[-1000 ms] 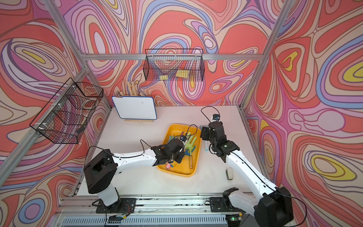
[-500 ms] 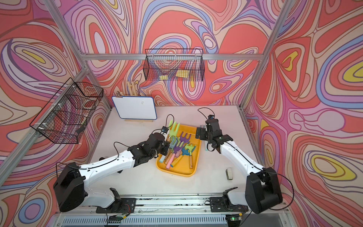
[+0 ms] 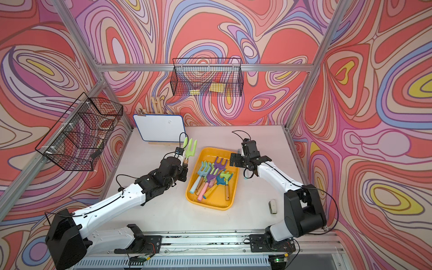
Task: Take the hand rake out of the storage box
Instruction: Pick up the rake from the storage box, then adjust the storage box at the center of the board, then place the rake at the center of the board.
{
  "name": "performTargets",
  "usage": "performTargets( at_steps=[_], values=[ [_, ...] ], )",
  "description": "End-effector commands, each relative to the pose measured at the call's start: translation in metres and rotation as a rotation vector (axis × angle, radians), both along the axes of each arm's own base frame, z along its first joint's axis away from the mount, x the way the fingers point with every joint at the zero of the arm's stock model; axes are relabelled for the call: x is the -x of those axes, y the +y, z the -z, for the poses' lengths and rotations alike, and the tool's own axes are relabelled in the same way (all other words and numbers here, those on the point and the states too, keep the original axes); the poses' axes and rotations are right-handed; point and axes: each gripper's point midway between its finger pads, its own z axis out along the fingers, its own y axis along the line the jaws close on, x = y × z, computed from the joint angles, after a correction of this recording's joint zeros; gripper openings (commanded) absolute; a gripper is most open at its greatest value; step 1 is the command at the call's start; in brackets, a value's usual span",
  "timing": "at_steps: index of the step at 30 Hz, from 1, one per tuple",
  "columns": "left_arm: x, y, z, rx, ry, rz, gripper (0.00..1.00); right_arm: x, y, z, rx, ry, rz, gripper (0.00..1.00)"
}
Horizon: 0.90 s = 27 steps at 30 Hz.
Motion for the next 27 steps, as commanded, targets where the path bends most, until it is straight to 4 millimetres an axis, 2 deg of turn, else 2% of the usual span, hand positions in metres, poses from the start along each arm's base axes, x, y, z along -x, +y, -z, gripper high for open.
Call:
performTargets(
  at_steps=[1,7,11,27],
  values=[
    [-0.002,0.012,0.0,-0.033,-0.013,-0.029,0.11,-0.001,0.002,0.004,-0.011,0.026,-0.005,0.98],
    [-0.003,0.027,-0.005,-0.063,-0.039,-0.07,0.1,-0.005,0.003,0.015,-0.015,0.044,-0.005,0.98],
    [-0.007,0.036,0.001,-0.068,-0.027,-0.095,0.08,-0.007,0.014,0.026,-0.058,0.075,-0.043,0.98],
    [-0.021,0.057,0.031,-0.053,0.064,-0.148,0.08,-0.018,0.052,0.018,-0.233,-0.006,-0.176,0.98]
  ],
)
